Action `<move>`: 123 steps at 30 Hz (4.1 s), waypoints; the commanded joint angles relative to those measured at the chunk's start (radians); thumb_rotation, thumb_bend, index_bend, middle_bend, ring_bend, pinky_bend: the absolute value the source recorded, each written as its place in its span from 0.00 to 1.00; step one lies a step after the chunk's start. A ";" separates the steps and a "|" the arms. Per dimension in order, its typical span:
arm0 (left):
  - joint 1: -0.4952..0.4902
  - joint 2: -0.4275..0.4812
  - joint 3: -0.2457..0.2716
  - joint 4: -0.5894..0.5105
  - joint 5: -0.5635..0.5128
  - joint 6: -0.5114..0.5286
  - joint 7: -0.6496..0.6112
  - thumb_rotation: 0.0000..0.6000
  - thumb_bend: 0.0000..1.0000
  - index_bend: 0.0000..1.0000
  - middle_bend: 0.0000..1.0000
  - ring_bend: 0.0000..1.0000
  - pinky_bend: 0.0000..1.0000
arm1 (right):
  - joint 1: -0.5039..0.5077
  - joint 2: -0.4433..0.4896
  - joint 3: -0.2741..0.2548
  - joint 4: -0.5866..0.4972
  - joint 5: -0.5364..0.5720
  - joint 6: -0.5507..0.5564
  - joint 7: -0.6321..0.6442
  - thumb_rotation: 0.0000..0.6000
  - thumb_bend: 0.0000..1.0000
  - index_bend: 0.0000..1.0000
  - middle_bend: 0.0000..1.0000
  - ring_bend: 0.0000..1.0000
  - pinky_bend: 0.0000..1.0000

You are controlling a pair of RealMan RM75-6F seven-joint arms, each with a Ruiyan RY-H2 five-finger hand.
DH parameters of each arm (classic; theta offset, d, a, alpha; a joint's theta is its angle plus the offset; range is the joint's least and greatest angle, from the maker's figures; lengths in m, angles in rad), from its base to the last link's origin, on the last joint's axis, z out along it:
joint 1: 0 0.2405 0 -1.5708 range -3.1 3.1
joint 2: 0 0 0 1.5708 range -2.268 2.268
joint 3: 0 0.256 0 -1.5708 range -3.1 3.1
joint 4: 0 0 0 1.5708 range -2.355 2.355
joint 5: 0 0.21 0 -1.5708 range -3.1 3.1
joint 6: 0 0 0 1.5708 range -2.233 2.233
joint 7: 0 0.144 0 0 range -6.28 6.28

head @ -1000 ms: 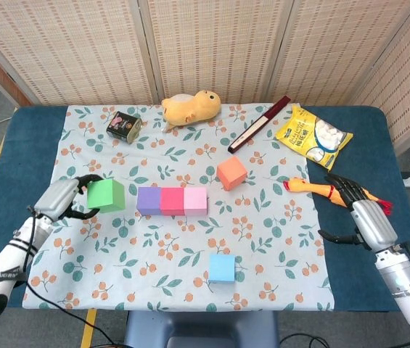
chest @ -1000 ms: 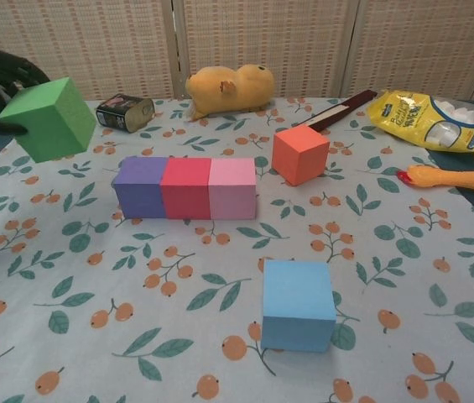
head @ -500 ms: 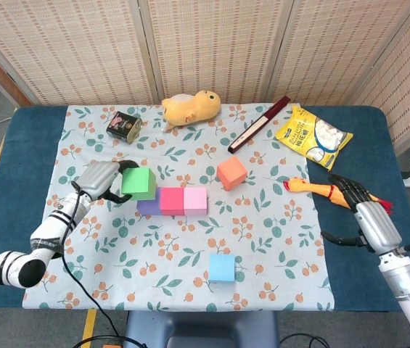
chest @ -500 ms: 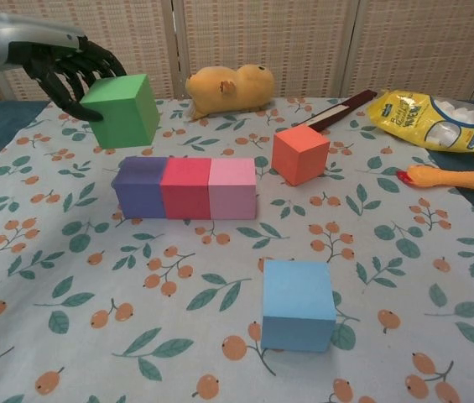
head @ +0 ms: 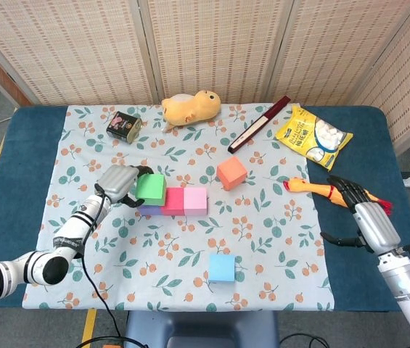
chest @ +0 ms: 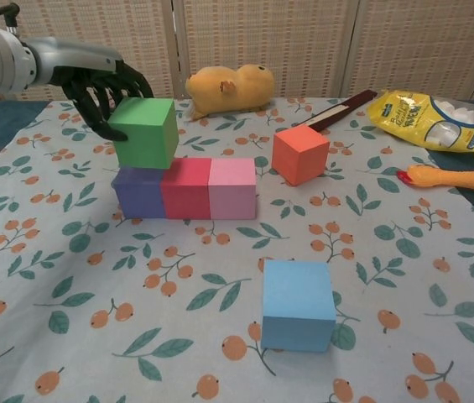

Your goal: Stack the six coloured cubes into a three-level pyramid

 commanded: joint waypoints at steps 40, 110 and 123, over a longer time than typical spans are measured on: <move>-0.080 -0.104 0.027 0.027 -0.212 0.075 0.076 1.00 0.32 0.36 0.27 0.30 0.33 | 0.005 -0.008 0.006 0.023 0.019 -0.022 0.011 1.00 0.08 0.00 0.04 0.00 0.05; -0.090 -0.112 0.033 0.035 -0.231 0.066 0.084 1.00 0.32 0.31 0.23 0.30 0.33 | 0.008 -0.012 0.012 0.032 0.030 -0.030 0.011 1.00 0.08 0.00 0.04 0.00 0.05; -0.095 -0.108 0.031 0.028 -0.239 0.064 0.084 1.00 0.32 0.31 0.23 0.30 0.32 | 0.008 -0.012 0.012 0.035 0.029 -0.031 0.013 1.00 0.08 0.00 0.04 0.00 0.05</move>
